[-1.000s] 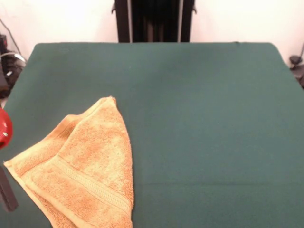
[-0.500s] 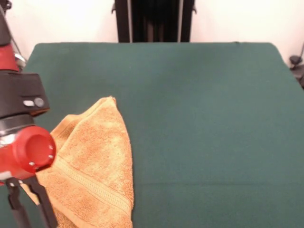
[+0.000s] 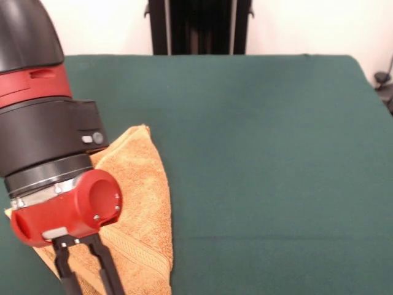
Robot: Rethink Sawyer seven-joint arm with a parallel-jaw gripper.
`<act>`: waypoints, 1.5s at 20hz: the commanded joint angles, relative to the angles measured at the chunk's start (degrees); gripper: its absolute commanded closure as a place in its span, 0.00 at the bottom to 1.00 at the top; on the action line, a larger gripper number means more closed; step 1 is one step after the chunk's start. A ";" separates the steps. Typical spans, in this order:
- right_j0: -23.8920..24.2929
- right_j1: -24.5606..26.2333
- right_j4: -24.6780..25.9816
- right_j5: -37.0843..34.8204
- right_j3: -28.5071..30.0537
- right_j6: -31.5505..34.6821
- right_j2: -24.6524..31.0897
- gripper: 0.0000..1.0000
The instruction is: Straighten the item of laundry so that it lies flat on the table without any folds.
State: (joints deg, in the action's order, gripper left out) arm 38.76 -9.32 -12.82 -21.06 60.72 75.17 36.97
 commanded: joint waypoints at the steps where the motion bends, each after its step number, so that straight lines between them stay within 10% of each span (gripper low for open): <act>1: -1.55 1.97 -3.76 2.80 10.20 17.50 0.99 0.00; 8: -2.93 1.73 -3.50 4.87 11.94 17.59 -1.82 0.00; 24: -8.59 12.77 -4.70 -14.91 -8.23 10.16 -11.76 0.00; 30: -3.96 15.61 -3.83 -19.18 -11.09 2.27 -6.69 0.00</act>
State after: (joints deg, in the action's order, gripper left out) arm 33.61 -0.19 -15.99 -30.88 51.48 75.17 29.76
